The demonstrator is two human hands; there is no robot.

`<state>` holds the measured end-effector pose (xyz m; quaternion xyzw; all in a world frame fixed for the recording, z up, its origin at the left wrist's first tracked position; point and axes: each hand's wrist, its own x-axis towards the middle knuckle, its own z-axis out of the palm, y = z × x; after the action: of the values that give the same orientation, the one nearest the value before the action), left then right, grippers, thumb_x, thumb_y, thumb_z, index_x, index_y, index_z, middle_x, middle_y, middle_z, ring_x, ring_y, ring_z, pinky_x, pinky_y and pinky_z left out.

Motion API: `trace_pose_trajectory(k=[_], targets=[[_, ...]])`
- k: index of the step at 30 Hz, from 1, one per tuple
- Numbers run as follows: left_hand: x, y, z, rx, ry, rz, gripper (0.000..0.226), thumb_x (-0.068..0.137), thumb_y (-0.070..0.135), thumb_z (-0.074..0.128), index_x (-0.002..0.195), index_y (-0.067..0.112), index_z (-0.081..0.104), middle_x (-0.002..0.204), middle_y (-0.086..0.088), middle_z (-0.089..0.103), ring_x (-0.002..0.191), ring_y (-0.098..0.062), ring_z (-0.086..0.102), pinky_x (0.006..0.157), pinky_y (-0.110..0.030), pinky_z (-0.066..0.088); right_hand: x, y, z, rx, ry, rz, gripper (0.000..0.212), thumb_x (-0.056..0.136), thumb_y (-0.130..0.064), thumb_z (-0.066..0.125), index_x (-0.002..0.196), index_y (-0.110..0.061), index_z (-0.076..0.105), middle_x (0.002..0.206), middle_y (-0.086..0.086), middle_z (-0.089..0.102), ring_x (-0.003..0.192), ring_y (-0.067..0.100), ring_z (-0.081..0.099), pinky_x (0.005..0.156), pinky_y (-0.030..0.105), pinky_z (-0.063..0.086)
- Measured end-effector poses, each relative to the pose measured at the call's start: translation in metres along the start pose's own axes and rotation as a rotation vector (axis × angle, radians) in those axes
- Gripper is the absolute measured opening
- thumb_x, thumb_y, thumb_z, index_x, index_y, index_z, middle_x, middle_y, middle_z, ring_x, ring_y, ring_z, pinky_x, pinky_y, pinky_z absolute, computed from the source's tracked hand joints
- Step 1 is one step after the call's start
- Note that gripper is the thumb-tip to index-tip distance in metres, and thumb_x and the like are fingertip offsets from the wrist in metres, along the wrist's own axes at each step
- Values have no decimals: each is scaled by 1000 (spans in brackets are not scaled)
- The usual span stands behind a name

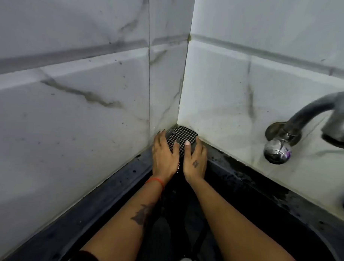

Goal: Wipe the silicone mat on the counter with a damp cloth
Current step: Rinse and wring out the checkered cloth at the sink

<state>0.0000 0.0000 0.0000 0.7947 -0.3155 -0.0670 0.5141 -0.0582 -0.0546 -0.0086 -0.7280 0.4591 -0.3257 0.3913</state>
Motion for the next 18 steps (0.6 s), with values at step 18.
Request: trace_pose_trajectory(k=[18], targets=[[30,3,13,35,-66,-183,33,89,6,55,121,-1,55,119,-18,62,110,-29,56,81,-17,35,25,7,9,25,-153,98,63,84,-11,66,140,-9,38,137,16,43,126,31,42,106,43,37]])
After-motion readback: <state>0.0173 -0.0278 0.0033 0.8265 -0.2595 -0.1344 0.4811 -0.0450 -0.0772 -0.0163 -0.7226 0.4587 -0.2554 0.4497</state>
